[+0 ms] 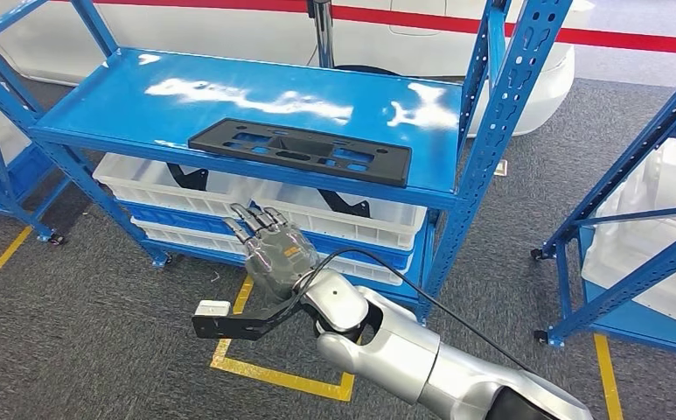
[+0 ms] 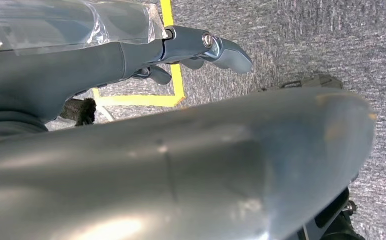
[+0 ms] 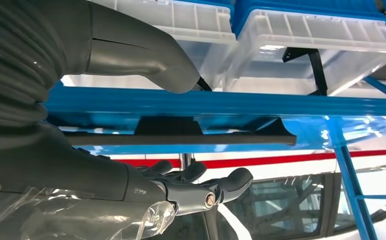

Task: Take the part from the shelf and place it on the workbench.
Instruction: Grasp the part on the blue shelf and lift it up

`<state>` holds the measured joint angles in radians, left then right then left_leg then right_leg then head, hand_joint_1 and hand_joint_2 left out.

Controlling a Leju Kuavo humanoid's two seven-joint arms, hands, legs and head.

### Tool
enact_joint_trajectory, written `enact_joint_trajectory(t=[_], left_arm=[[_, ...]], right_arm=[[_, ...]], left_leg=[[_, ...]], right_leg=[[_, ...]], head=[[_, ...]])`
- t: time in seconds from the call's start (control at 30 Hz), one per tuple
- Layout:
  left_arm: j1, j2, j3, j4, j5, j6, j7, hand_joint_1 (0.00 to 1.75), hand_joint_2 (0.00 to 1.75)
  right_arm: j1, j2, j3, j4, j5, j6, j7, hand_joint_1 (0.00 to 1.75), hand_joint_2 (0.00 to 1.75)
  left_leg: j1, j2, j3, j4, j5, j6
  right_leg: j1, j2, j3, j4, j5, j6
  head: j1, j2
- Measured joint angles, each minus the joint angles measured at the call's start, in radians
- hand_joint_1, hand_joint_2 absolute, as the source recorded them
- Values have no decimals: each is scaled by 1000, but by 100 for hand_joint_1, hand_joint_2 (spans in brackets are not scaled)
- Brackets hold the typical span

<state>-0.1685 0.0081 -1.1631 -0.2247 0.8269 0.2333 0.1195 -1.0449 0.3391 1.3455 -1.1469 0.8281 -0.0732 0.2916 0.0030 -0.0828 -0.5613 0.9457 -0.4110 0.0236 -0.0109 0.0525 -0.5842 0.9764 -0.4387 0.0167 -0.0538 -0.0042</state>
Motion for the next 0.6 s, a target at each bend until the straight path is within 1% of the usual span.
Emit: enact_joint_trajectory(t=[0.07, 0.17, 0.23, 0.3, 0.33, 0.37, 0.4, 0.43, 0.47, 0.5, 0.53, 0.57, 0.6], left_arm=[[0, 1, 0, 0, -1, 0, -2, 0, 0], [0, 2, 0, 0, -6, 0, -4, 0, 0], [-1, 2, 0, 0, -9, -1, -4, 0, 0], [-1, 2, 0, 0, -12, -1, -4, 0, 0], [-1, 2, 0, 0, -13, -2, -4, 0, 0], [-1, 2, 0, 0, -15, -2, -4, 0, 0], [-1, 2, 0, 0, -16, -2, -4, 0, 0], [-1, 2, 0, 0, -17, -2, -4, 0, 0], [0, 1, 0, 0, -17, -2, -4, 0, 0], [1, 1, 0, 0, -18, -2, -4, 0, 0], [2, 1, 0, 0, -18, -2, -4, 0, 0], [3, 1, 0, 0, -18, -2, -4, 0, 0], [3, 1, 0, 0, -18, -2, -4, 0, 0]], right_arm=[[0, 0, 0, 6, -2, 1, 0, 0, 175], [0, 0, 0, 14, -7, 3, 0, 0, 175], [-1, 1, -2, 18, -11, 4, 0, 0, 175], [-3, 1, -4, 21, -14, 4, 1, 0, 175], [-5, 2, -5, 22, -15, 4, 2, 0, 175], [-7, 2, -6, 23, -17, 4, 3, 0, 175], [-8, 2, -7, 24, -18, 2, 6, 0, 175], [-9, 2, -7, 24, -19, 0, 10, 0, 175], [-10, 2, -8, 25, -20, -3, 14, 0, 175], [-10, 2, -8, 27, -20, -5, 17, 0, 175], [-10, 2, -8, 28, -20, -8, 19, 0, 175], [-10, 2, -8, 29, -20, -11, 20, 0, 175], [-10, 2, -9, 29, -20, -14, 20, 0, 175]], left_leg=[[0, 0, -1, 1, -1, 2], [-2, 0, -2, 5, -5, 9], [-5, 1, -1, 1, -5, 14], [-1, 4, 12, -13, -3, 21], [3, 6, 20, -20, -2, 24], [7, 7, 29, -24, -2, 25], [8, 9, 33, -26, -3, 25], [9, 11, 35, -26, -5, 26], [11, 12, 38, -26, -8, 24], [14, 13, 41, -25, -11, 21], [18, 13, 46, -25, -16, 16], [25, 12, 54, -25, -22, 9], [31, 10, 63, -23, -30, 0]], right_leg=[[0, 0, 0, 0, 0, 0], [-3, 0, 1, -1, -1, 3], [-5, 0, 3, 0, 4, 7], [-3, -6, 4, 10, 7, 12], [0, -14, -2, 30, -2, 16], [0, -23, -16, 64, -22, 20], [-1, -32, -42, 118, -50, 24], [-3, -36, -76, 182, -80, 29], [-6, -38, -109, 241, -103, 34], [-9, -39, -133, 277, -111, 39], [-13, -40, -137, 274, -98, 45], [-17, -41, -121, 230, -65, 50], [-23, -40, -90, 158, -24, 58]], head=[[0, 0], [0, 0], [0, 0], [0, 0], [0, 0], [0, 0], [0, 0], [0, 0], [0, 0], [0, 0], [0, 0], [0, 0], [0, 0]])
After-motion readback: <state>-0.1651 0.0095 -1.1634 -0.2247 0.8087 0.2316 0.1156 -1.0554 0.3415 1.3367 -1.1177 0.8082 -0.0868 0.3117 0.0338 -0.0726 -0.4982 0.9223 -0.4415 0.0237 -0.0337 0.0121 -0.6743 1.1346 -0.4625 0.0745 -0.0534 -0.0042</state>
